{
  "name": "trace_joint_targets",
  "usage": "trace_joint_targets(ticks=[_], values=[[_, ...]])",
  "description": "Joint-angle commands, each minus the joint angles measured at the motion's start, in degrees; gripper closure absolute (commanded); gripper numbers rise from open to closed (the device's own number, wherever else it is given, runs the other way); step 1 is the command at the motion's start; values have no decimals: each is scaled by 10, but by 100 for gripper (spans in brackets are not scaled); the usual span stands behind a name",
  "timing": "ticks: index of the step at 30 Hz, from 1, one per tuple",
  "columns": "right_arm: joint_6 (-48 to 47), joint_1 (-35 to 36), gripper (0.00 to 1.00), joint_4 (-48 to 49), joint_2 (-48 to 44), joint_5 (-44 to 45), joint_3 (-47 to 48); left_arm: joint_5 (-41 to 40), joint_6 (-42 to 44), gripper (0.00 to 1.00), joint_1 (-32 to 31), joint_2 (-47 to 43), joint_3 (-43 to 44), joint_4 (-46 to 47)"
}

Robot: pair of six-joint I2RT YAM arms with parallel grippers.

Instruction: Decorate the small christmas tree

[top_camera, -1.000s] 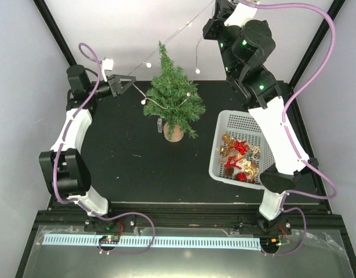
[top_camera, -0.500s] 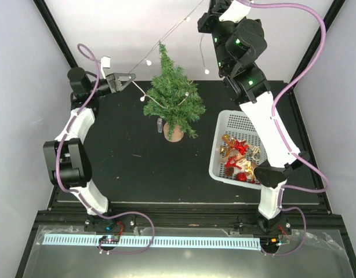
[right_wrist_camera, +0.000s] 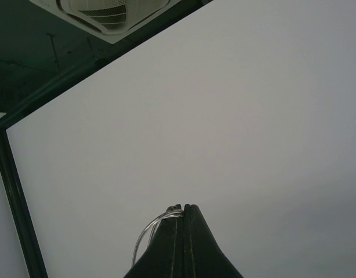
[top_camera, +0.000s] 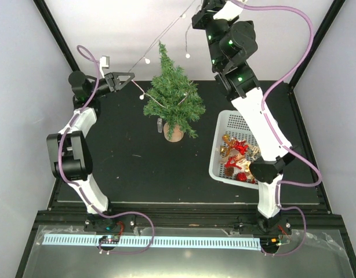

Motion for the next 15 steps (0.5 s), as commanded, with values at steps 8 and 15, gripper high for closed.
trace_joint_targets(ticks=[8,15], values=[[70,-31,99,85,37,-6,26,10,-74,94,8,40,16,92],[96,-44,99,105,62,5,45,6,-91,94,8,56,23,109]])
